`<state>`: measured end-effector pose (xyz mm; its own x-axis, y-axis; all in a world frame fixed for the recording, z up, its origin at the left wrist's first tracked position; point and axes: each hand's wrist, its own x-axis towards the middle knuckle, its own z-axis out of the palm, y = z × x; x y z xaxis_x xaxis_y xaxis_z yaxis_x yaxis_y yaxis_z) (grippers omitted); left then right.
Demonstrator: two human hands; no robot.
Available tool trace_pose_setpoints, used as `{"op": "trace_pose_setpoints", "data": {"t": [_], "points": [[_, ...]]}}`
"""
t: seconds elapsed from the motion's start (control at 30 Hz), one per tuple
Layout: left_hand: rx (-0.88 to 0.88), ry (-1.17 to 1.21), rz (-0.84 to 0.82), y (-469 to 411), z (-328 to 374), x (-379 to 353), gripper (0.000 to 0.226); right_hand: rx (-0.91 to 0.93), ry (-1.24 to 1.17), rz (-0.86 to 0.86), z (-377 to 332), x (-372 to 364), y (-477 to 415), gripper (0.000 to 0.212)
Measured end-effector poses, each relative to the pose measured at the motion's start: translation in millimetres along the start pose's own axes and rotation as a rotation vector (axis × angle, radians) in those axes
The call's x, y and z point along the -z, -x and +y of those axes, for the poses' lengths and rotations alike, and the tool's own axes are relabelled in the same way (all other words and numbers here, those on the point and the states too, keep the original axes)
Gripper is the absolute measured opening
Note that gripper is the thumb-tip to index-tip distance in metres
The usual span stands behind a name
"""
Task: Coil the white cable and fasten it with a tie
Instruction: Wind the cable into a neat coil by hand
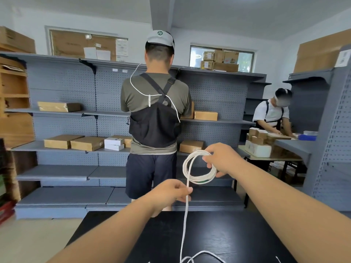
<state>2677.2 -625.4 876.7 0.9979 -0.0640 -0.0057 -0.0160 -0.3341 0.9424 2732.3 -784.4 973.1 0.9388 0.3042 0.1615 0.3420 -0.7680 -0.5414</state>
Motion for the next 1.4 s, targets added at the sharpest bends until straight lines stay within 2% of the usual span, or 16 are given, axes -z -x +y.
{"op": "trace_pose_setpoints", "data": {"t": [0.07,0.2,0.3,0.37,0.47,0.53,0.73,0.83,0.97,1.2,1.4], "points": [[-0.083,0.077,0.037,-6,-2,8,0.018,0.010,0.076,0.032,3,0,-5,0.018],[-0.150,0.356,0.283,-22,1,29,0.020,0.029,0.218,0.024,9,-5,-10,0.020],[-0.157,0.359,0.366,-36,1,37,0.019,0.037,0.209,-0.013,10,-14,-11,0.019],[-0.159,0.314,0.373,-40,-1,36,0.018,0.026,0.058,0.006,14,-20,-14,0.014],[-0.161,0.323,0.344,-43,-5,30,0.015,-0.046,-0.299,0.053,19,-23,-17,0.013],[-0.147,0.335,0.333,-45,-7,27,0.017,-0.071,-0.429,0.063,21,-24,-19,0.013],[-0.146,0.466,0.291,-51,-5,26,0.017,-0.122,-0.634,0.052,21,-31,-26,0.007],[-0.159,0.491,0.299,-52,-6,24,0.023,-0.150,-0.733,0.103,20,-36,-31,0.013],[-0.167,0.455,0.378,-47,2,18,0.031,-0.171,-0.901,0.131,10,-48,-36,0.015],[-0.355,0.356,0.559,-50,8,13,0.030,-0.222,-1.189,0.186,-9,-75,-37,0.015],[-0.347,0.212,0.647,-60,4,19,0.029,-0.247,-1.296,0.172,-14,-89,-35,0.017]]}}
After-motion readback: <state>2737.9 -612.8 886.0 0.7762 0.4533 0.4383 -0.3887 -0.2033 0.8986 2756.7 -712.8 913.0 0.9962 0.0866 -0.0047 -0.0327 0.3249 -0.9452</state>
